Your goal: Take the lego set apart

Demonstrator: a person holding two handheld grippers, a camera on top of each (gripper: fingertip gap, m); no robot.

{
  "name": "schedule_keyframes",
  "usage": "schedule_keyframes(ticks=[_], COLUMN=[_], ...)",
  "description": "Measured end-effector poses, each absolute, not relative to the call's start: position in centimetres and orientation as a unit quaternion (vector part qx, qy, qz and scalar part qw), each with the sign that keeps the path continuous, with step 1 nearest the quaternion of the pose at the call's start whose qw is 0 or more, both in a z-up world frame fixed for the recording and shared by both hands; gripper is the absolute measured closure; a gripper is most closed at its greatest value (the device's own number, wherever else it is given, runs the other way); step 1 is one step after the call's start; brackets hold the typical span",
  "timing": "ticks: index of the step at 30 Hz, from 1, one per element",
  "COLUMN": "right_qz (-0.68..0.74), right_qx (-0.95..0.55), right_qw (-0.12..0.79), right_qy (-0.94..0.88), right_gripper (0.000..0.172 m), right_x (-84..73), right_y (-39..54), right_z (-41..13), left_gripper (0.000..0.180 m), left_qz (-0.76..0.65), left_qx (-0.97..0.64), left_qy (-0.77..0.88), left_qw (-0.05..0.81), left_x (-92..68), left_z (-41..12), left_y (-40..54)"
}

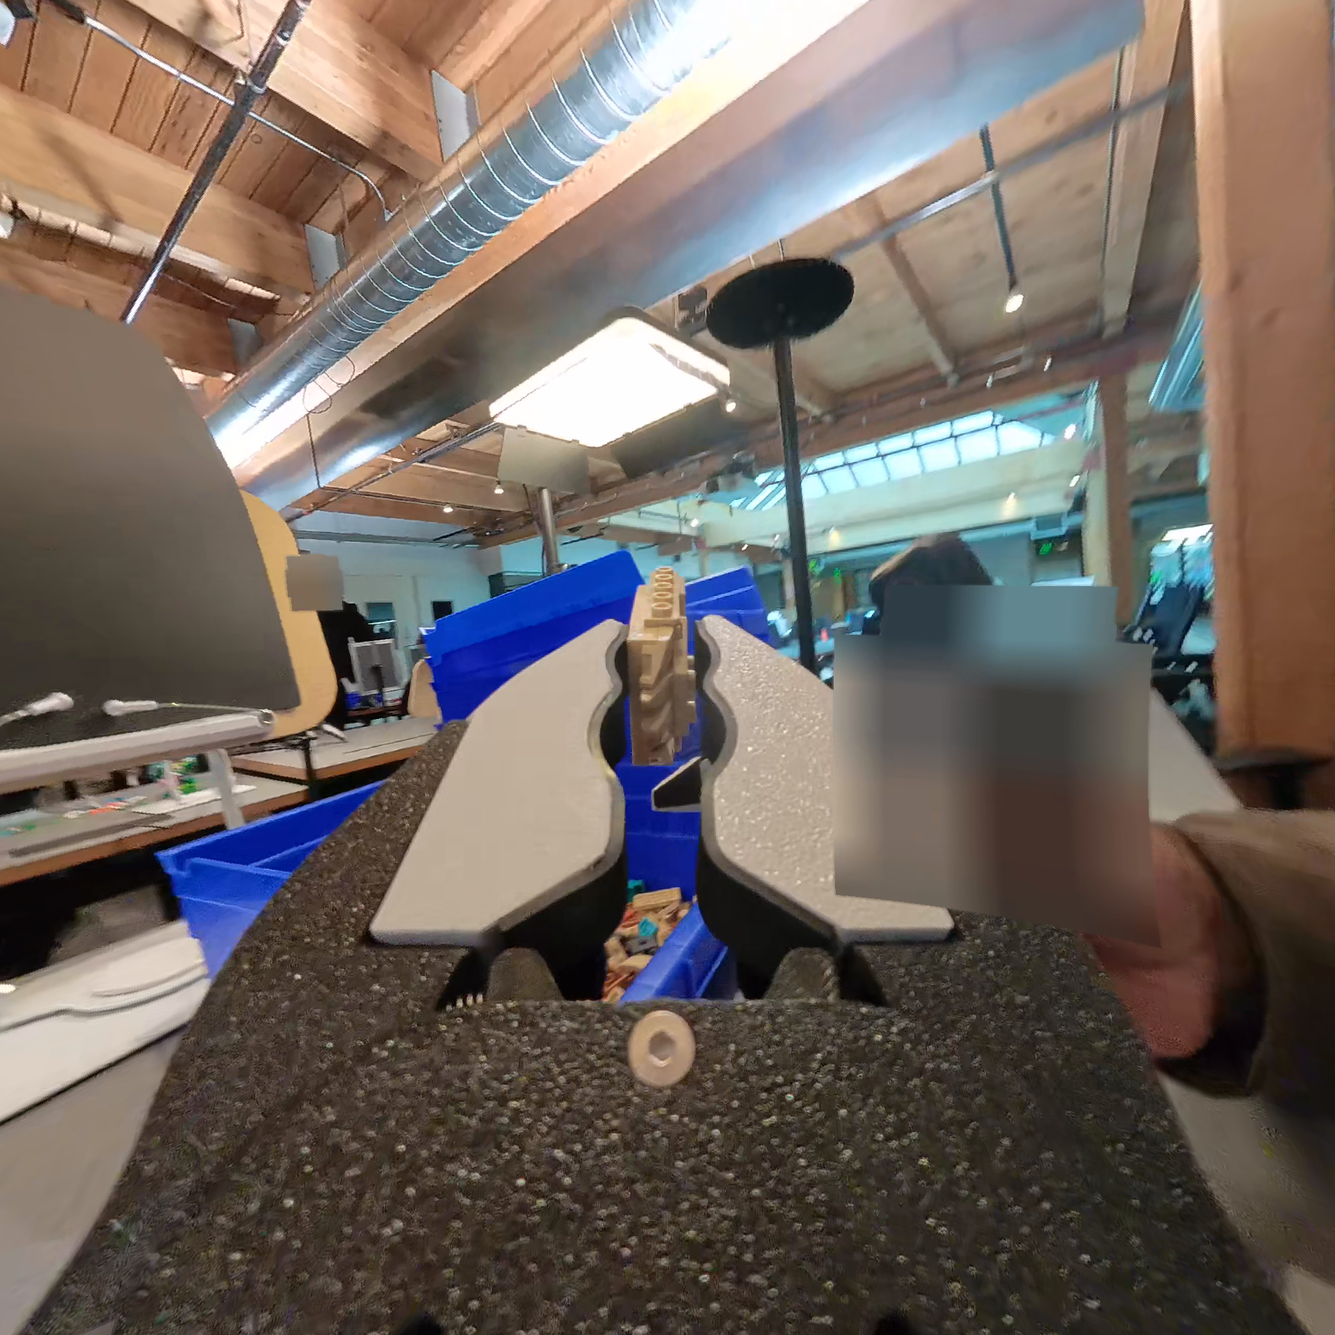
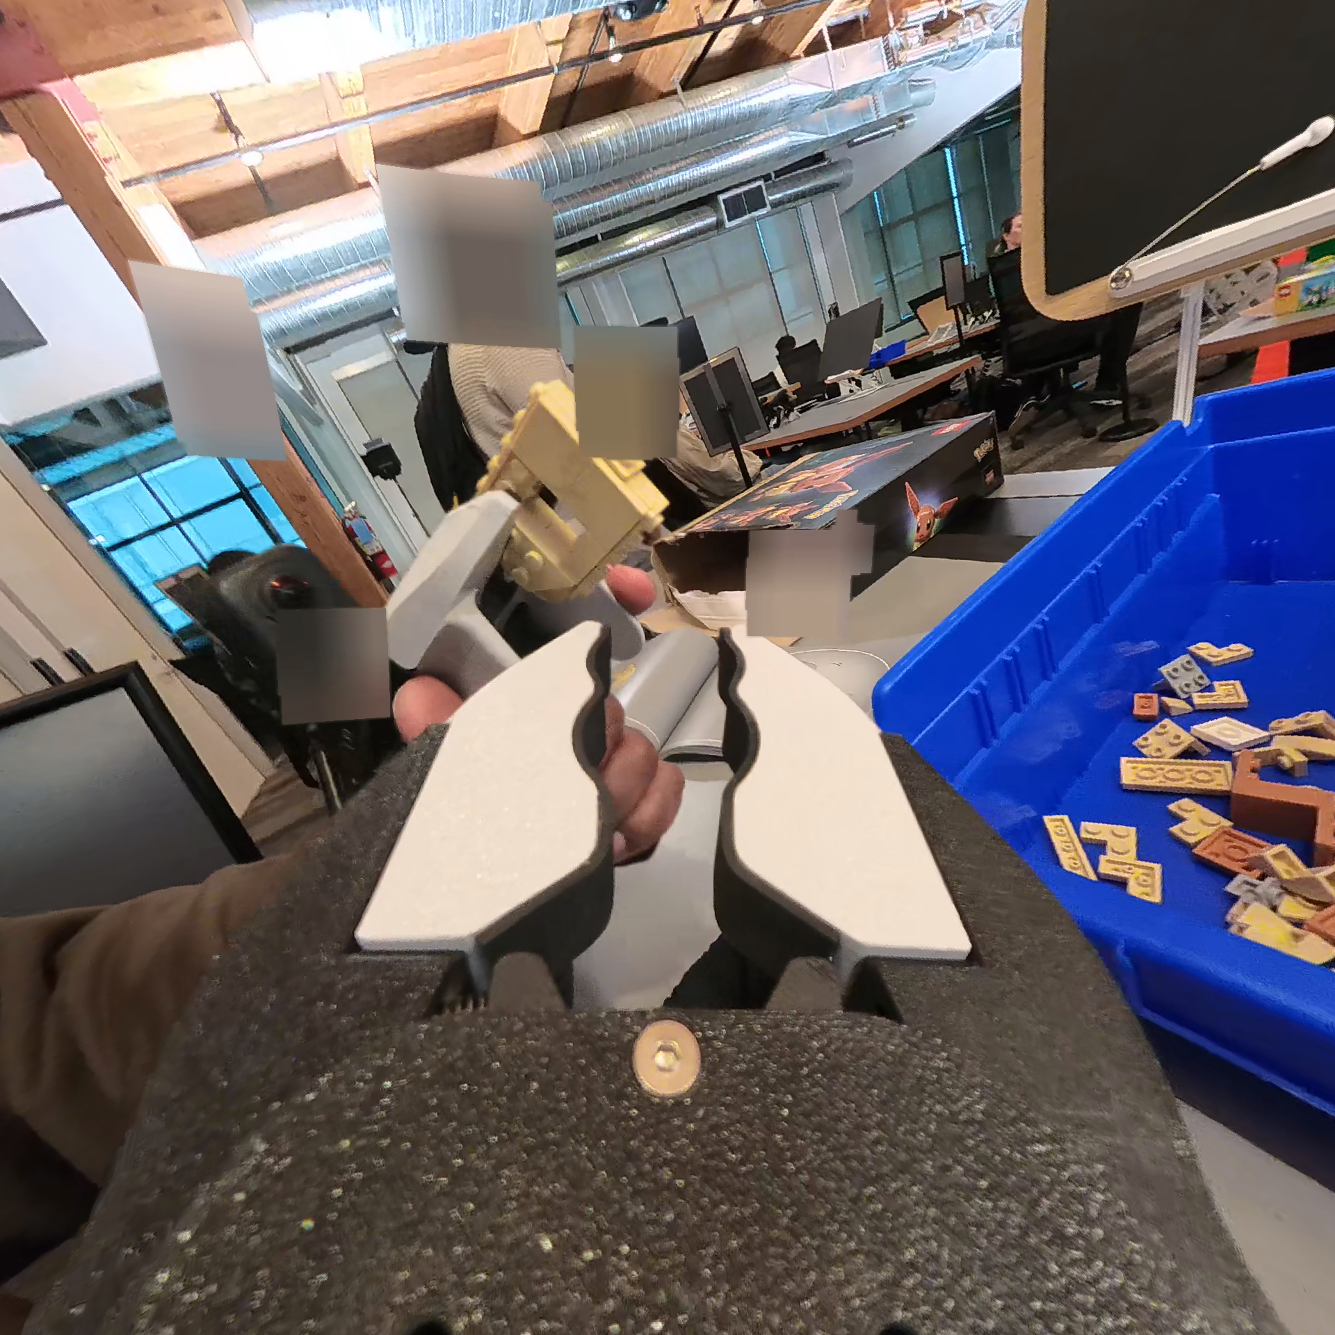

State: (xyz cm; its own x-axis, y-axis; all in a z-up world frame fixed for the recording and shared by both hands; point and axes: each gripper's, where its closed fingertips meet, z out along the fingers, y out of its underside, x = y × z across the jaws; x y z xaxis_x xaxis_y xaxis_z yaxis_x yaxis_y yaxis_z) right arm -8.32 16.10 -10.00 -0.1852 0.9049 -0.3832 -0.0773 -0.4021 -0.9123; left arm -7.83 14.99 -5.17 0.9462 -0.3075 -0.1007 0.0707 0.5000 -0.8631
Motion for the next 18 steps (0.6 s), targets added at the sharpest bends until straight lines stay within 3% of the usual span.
schedule_keyframes(ticks=[7,18], right_qz=[0.686,0.7], right_qx=[-0.519,-0.507], right_qw=[0.358,0.367], right_qy=[-0.362,-0.343], right_gripper=[0.144,0.144], right_x=[-9.1,-8.6], right_y=[15.5,15.6], right_z=[-9.2,-8.2], left_gripper=[0.165,0.165], left_qz=[-0.192,-0.187], left_qx=[-0.46,-0.458], left_qy=[0.077,0.09], left_qw=[0.864,0.864], left_x=[-8.8,-8.2], left_z=[-4.6,-4.7], left_y=[14.6,14.6])
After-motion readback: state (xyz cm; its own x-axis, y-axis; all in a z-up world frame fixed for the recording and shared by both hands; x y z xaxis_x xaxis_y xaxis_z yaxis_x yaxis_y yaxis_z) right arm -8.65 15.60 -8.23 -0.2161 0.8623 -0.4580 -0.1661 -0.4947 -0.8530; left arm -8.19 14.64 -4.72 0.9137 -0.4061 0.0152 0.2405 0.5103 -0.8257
